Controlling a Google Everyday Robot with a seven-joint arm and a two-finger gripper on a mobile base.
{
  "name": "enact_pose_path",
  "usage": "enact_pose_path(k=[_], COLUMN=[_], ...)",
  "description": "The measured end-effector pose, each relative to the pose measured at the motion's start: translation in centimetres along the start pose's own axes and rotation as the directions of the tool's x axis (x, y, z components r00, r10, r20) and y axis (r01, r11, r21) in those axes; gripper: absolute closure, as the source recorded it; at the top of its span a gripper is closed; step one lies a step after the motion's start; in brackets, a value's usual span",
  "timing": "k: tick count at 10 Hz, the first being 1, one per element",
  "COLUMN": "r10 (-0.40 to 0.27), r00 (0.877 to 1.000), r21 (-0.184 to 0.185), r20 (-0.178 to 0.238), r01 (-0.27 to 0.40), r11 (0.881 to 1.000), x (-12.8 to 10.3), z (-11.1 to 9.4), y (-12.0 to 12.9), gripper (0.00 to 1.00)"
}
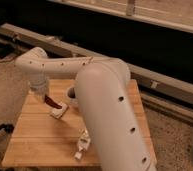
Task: Place the pepper on the white sponge
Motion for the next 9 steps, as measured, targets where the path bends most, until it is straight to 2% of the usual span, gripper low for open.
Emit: enact_pose_path(k=[1,2,5,9], r10=[-0.012,-0.028,-0.057,-0.059], r00=[1.000,0.999,0.996,0.989], r21=[0.002,0.008,0.036,0.062], r20=[0.007,0.018,0.071,0.134], r01=[0.012,0.027,0.055,0.051], r11=[1.000,1.000,0.998,0.997], x=[0.2,0.5,0.9,0.2], z=[0.6,2.1,5.3,7.1], y=[0.5,1.1,1.8,2.7], gripper=[1.00,1.00,1.00,1.00])
